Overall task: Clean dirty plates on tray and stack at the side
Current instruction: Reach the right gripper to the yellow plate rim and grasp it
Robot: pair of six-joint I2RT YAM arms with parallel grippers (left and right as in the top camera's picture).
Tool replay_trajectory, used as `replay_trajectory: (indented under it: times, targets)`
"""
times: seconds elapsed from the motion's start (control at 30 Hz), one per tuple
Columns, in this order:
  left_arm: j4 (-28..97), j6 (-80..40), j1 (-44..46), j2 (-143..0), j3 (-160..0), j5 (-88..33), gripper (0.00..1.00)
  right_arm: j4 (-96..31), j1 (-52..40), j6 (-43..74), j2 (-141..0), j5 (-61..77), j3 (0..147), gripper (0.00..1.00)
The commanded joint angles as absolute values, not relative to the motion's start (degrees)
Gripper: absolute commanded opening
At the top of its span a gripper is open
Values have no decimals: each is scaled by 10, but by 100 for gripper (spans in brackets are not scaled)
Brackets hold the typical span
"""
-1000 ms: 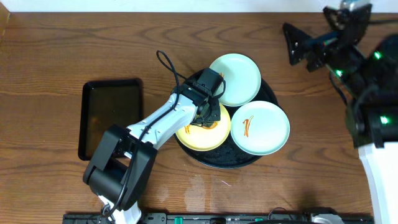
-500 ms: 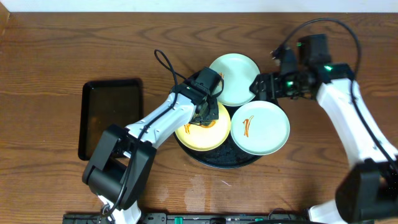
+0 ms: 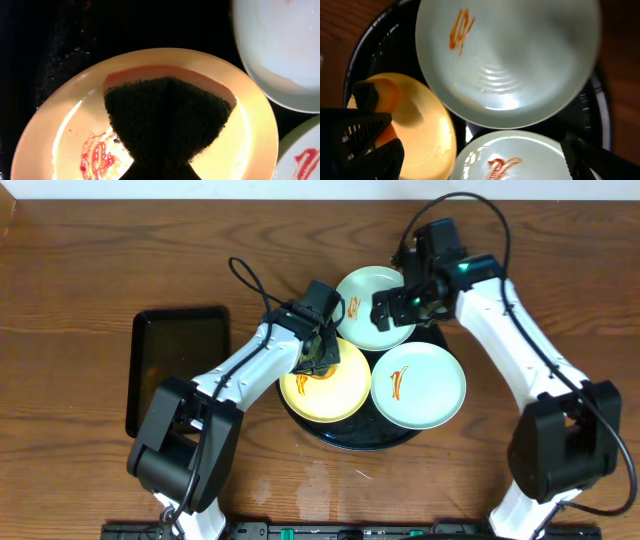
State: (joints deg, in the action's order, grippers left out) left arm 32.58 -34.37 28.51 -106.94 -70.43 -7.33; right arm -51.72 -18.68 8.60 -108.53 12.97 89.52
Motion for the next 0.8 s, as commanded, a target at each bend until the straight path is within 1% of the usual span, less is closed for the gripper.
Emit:
replay_trajectory:
  times: [0.0,0.03,0.07,0.13,0.17,0.23,0.3,0.33,0.4,0.47,0.7,0.77]
  targets:
    - [327,-349,283,-1072,-703,-70,8,-523,-211,118,-1095,128,895,89]
    - [327,-349,283,-1072,-703,-70,8,-523,-217,108,-1095,133,893,73]
    - [327,-349,283,-1072,-703,-70,8,-523,-225,105,-1095,136,891,67]
    - [327,-349,283,-1072,-703,-70,8,-522,-240,107,-1096,135,885,49]
    - [327,-349,283,-1072,-703,-70,8,-521,-249,107,-1096,133,880,44]
    - [327,-355,283,-1072,-703,-70,8,-512,-267,107,-1098,115,868,44]
    - [327,-359,283,-1072,-703,-70,8,-493,-280,107,-1098,95,850,49]
    - [327,-359,283,-1072,-703,-70,8,-483,-284,107,-1098,90,841,49]
    - [327,-359,283,-1072,-703,-70,8,-465,-290,107,-1098,91,823,47]
    - [327,-359,283,-1072,-703,-70,8,-461,-292,107,-1098,90,813,40]
    - [335,-359,283,-1072,-703,-70,8,-446,-293,106,-1098,90,780,40]
    - [335,-359,283,-1072,-703,-70,8,-422,-293,107,-1098,90,761,43]
